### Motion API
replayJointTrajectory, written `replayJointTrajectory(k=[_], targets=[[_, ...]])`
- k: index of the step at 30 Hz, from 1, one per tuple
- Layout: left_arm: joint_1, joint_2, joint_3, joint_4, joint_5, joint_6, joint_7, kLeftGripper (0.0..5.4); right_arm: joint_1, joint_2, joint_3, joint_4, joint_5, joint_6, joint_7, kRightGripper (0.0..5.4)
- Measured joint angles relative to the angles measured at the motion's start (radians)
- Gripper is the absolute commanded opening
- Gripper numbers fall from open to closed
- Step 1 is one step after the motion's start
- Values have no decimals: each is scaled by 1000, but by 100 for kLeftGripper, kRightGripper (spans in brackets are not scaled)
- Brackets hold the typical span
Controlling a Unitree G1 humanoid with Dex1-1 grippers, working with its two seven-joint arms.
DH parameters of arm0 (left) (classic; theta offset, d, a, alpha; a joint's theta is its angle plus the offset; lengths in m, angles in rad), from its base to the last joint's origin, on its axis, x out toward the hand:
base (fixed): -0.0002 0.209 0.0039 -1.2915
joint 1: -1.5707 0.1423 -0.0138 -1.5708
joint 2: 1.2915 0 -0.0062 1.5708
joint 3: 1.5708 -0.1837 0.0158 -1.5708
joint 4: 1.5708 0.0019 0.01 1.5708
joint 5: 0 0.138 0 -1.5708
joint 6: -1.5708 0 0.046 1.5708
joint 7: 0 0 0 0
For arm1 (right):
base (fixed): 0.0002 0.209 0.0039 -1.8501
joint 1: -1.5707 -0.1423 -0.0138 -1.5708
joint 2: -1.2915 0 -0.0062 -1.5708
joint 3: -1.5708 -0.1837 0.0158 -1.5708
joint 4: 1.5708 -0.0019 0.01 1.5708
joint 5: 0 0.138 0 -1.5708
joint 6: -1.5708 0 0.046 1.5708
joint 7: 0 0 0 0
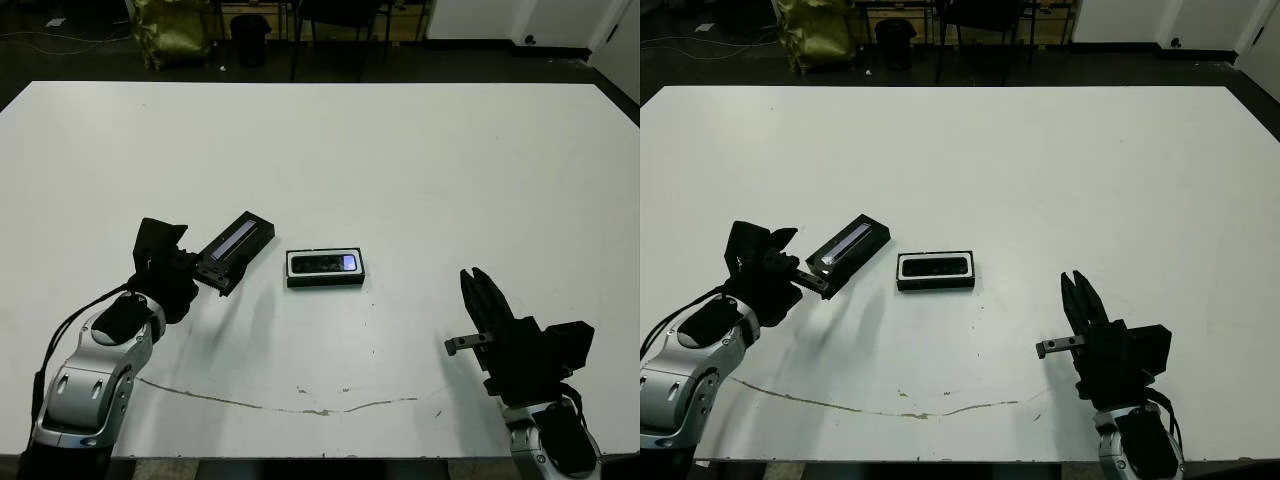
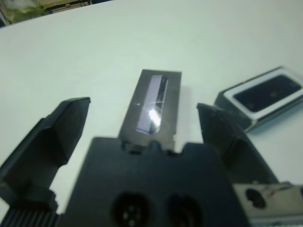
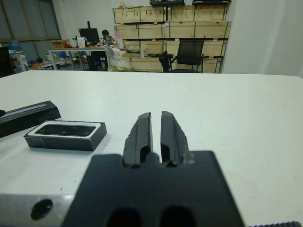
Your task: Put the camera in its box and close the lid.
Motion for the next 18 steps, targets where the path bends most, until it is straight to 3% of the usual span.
replayJointTrajectory(k=[12,16,18], targets=[[-37,5,-26,56,90,-11,4,538,1,0,2,-6,0,16,-9,0],[-45,-10,-18,71,84,12,9,538,2,0,5,-10,0,28,-10,0],[-53,-23,3,80,45,36,2,538,2,0,5,-12,2,28,-10,0]])
